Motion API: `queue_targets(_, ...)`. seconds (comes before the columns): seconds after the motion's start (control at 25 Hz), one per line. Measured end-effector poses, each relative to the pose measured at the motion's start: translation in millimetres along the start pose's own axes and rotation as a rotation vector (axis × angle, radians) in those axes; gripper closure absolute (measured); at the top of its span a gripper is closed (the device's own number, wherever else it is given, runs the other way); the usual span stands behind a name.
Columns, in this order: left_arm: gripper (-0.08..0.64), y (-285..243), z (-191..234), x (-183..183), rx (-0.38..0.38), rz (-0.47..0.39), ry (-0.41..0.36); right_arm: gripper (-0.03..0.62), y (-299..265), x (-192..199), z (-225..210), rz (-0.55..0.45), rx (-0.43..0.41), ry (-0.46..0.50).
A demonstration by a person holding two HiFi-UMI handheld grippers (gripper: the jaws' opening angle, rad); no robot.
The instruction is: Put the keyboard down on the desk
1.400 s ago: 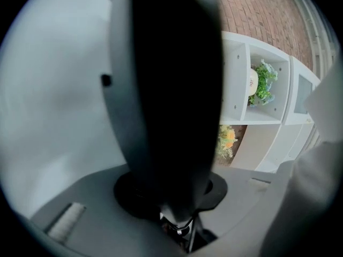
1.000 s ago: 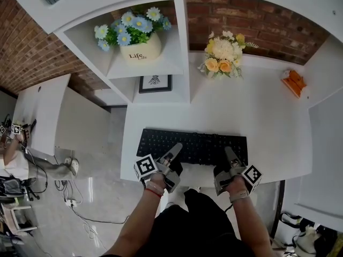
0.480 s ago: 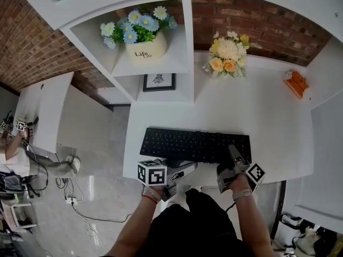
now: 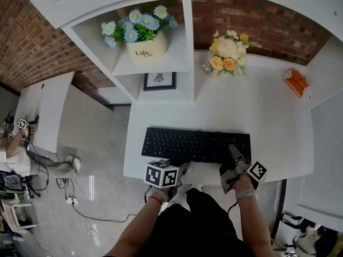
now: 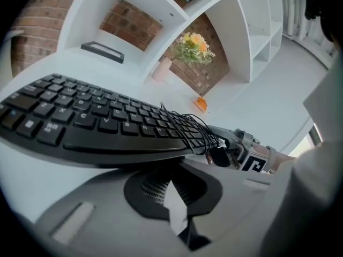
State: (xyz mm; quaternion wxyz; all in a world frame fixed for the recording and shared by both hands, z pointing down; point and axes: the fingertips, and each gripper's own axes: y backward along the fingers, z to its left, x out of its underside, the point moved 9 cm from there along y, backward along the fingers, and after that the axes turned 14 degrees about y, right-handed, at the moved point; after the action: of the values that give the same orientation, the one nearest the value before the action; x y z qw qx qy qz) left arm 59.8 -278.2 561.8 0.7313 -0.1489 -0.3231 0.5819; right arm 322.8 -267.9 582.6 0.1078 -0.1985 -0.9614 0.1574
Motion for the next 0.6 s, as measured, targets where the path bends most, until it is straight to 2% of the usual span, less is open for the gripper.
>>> queue_targets(0.28,0.566,-4,-4,5,0.034,0.02,0.04,0.448,18,-1,2,0.109,-0.02,0.114)
queue_targets(0.48,0.565,-9,-5,8,0.044,0.049,0.051,0.445,43,0,-1,0.204,-0.006,0.209)
queue_targets(0.6,0.565,-11,-5,8,0.037,0.067,0.056,0.464,56,0,-7,0.215,-0.002,0.238)
